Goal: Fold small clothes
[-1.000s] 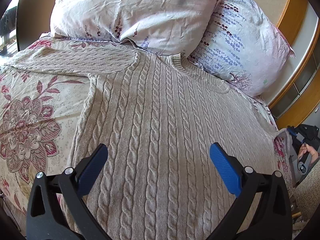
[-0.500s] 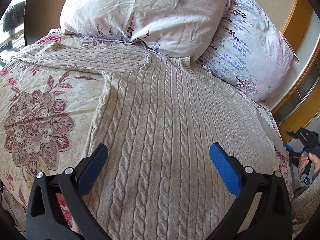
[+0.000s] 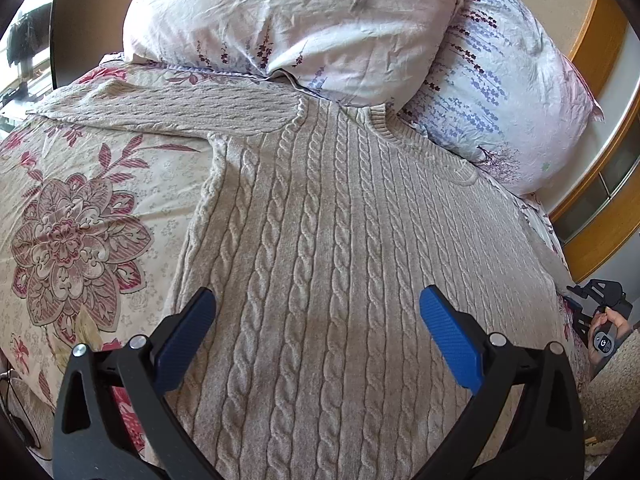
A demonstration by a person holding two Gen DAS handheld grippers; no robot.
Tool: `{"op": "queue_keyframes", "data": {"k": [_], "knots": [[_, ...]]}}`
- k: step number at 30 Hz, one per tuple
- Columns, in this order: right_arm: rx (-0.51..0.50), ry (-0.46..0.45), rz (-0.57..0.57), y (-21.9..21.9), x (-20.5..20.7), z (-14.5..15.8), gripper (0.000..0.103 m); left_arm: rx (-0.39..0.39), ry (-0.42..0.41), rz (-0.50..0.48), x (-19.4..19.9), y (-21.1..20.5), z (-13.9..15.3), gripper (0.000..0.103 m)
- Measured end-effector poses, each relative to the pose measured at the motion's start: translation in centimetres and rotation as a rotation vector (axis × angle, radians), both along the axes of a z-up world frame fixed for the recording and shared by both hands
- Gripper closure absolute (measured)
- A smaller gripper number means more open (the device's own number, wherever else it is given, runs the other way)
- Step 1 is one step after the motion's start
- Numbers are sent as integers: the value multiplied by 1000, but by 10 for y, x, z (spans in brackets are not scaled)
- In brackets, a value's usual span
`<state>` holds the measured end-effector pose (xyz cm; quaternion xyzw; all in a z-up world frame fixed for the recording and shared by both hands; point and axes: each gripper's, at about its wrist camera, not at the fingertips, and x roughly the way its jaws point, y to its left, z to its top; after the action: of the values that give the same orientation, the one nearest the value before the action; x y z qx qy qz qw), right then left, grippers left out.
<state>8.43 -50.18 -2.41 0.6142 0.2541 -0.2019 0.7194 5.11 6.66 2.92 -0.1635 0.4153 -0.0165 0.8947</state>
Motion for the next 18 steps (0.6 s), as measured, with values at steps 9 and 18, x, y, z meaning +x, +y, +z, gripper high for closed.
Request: {"op": "queue_keyframes", "data": {"k": [9, 18], "knots": [[-210, -155, 113, 22, 23, 62, 94, 2, 8, -7, 1, 1, -3, 2], [-327, -331, 524, 140, 74, 107, 95, -1, 10, -16, 3, 1, -3, 2]]}}
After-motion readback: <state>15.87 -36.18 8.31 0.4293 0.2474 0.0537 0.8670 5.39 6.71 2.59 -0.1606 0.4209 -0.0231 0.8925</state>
